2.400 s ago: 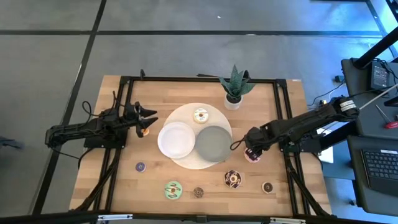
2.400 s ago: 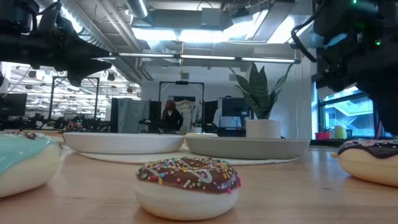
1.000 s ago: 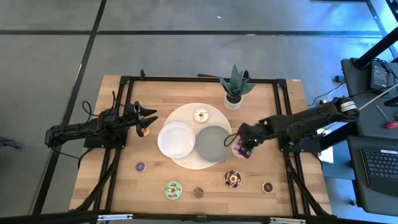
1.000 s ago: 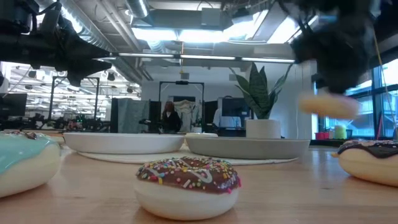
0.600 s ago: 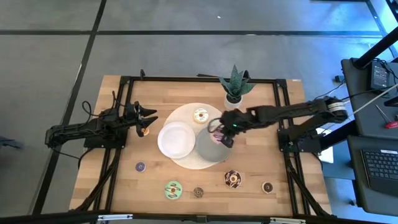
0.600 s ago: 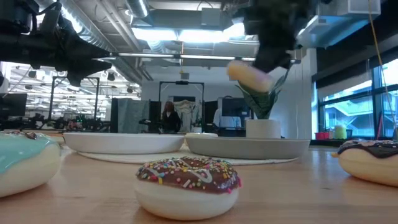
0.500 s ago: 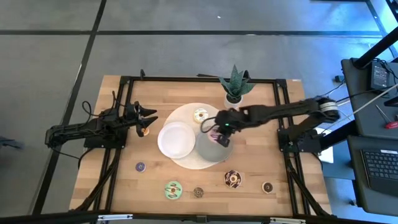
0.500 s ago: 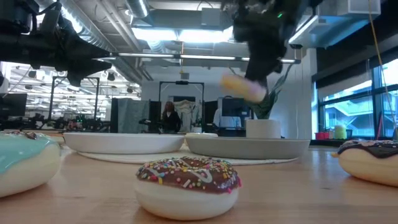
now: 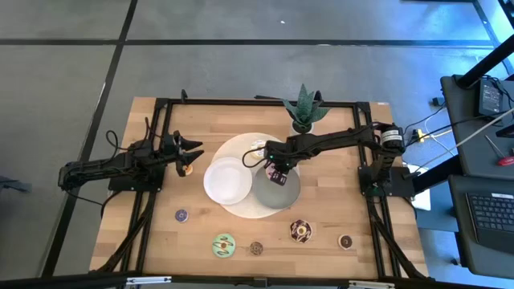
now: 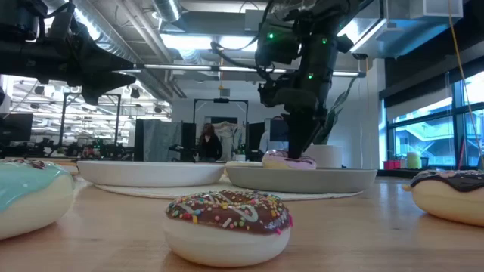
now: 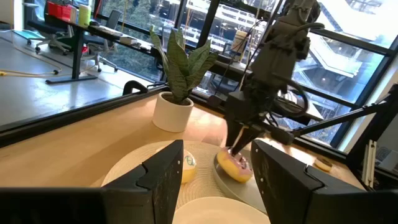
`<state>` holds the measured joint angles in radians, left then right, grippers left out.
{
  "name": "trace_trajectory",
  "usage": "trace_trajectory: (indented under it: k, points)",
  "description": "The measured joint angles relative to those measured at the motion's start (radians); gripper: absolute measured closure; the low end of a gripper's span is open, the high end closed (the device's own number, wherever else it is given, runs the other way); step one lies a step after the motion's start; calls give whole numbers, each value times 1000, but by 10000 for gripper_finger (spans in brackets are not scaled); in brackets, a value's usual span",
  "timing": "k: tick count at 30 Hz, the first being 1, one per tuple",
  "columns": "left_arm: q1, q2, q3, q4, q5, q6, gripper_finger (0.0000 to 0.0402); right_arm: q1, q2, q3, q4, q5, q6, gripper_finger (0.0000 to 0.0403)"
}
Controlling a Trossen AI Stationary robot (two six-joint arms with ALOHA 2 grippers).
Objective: Pick & Place donuts
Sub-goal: Put the large pink donut on the gray plate, then put the small yellow donut on the white plate
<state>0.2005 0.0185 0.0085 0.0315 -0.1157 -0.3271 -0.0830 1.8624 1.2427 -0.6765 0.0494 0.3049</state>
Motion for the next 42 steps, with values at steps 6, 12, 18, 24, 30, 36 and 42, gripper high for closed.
trace_trajectory:
  k: [6,12,18,24,30,36,42]
  points:
    - [0,0,0,0,6,0,217,-3,3,0,-2,0,-27,348]
    - [0,0,0,0,6,0,217,-6,3,0,-6,-43,-26,299]
    - [0,0,2,2,-12,7,217,-6,-12,0,-16,-51,-23,237]
    - [0,5,63,-54,-106,36,217,-7,-88,0,-60,-51,-21,205]
    - [-2,102,199,-285,-170,7,217,1,-207,0,-110,-51,14,199]
    - [-2,361,378,-646,-242,-169,217,34,-322,-1,-123,-44,34,199]
    - [-2,701,477,-888,-131,-391,217,61,-362,-1,-108,-6,34,199]
